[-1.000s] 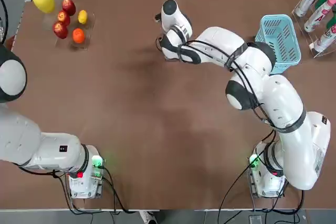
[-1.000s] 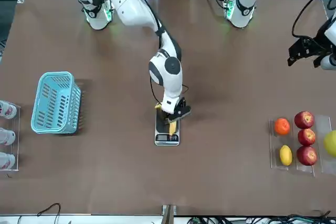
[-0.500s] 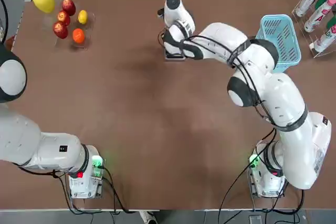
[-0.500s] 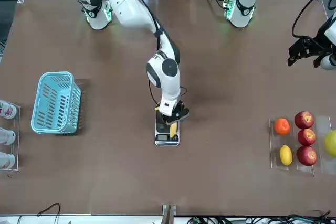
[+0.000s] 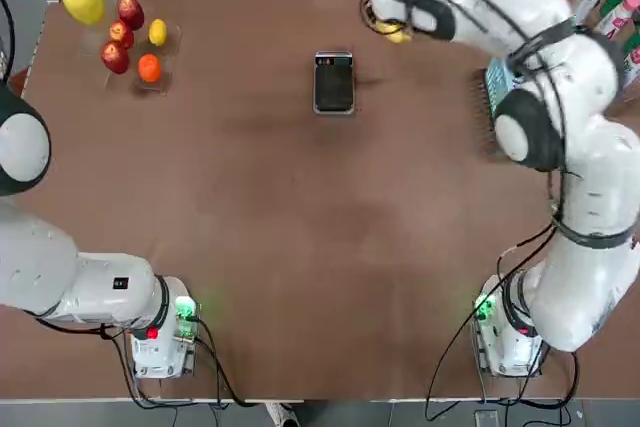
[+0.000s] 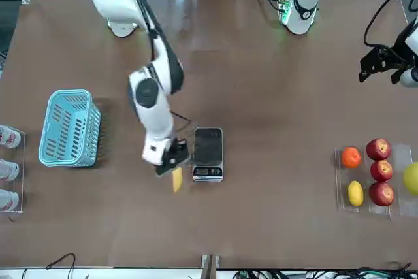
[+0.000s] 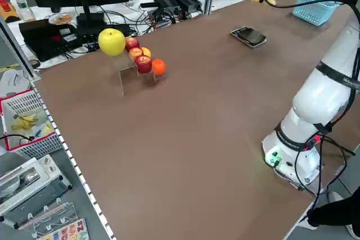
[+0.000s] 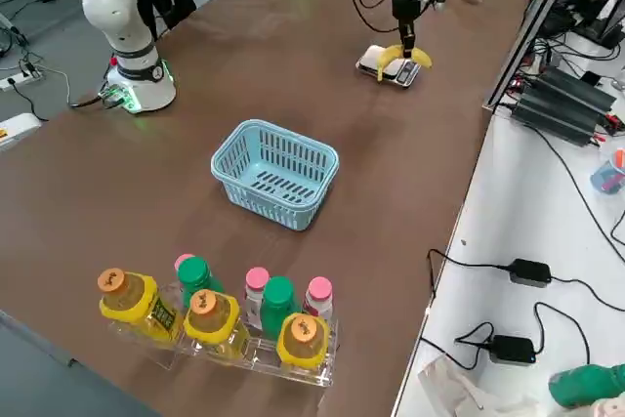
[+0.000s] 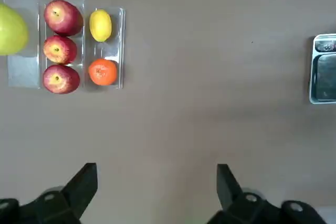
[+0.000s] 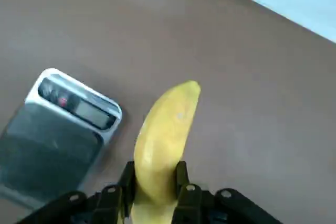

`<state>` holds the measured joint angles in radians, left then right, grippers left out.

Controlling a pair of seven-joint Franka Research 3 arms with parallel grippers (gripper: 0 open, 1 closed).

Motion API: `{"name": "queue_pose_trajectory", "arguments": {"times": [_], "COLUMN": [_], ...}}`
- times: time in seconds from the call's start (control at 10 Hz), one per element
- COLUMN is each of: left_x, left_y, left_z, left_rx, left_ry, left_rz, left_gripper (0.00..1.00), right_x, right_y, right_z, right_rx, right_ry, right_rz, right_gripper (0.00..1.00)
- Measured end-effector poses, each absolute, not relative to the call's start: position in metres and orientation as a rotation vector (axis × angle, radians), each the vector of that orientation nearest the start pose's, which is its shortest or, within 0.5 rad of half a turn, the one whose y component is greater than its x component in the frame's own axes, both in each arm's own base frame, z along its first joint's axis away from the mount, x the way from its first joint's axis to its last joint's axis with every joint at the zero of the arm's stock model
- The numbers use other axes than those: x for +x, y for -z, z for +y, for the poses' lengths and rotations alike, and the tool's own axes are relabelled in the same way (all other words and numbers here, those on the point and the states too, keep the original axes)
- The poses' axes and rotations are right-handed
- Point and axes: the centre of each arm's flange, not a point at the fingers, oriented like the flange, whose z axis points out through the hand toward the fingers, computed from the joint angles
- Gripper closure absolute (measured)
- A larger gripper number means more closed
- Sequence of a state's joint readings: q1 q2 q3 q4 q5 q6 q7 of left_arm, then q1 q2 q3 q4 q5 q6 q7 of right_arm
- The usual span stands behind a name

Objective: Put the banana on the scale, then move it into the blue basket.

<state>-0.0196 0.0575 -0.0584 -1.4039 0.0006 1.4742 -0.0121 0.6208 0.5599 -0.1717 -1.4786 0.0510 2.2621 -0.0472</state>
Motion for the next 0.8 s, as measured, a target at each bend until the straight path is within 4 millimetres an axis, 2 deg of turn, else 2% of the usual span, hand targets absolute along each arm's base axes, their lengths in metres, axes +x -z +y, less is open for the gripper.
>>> {"name": "queue_pose_trajectory", "arguments": {"times": [0.1,0.2,0.3,0.5,0.6,0.7,0.8], "left_x": [0.561,0.561,0.561,0.561,0.561,0.56,0.56], "left_y": [-0.662,-0.662,-0.663,-0.663,-0.664,-0.664,-0.665], "left_z": [-0.043,-0.043,-0.043,-0.043,-0.044,-0.045,-0.046], "left_rx": [-3.143,-3.143,-3.143,-3.143,-3.143,-3.143,-3.143], "left_ry": [0.021,0.022,0.023,0.025,0.027,0.028,0.029], "left_rz": [0.104,0.104,0.104,0.104,0.107,0.111,0.113], "left_gripper": [0.0,0.0,0.0,0.0,0.0,0.0,0.0], "right_x": [0.64,0.638,0.638,0.626,0.613,0.597,0.58], "right_y": [-0.396,-0.415,-0.436,-0.464,-0.47,-0.466,-0.452], "right_z": [0.308,0.268,0.215,0.082,0.016,-0.038,-0.078], "right_rx": [-3.021,-3.029,-3.041,-3.08,-3.102,-3.118,-3.123], "right_ry": [0.334,0.301,0.283,0.193,0.155,0.121,0.071], "right_rz": [-0.802,-0.793,-0.759,-0.62,-0.506,-0.385,-0.283], "right_gripper": [0.65,0.65,0.65,0.65,0.65,0.65,0.65]}}
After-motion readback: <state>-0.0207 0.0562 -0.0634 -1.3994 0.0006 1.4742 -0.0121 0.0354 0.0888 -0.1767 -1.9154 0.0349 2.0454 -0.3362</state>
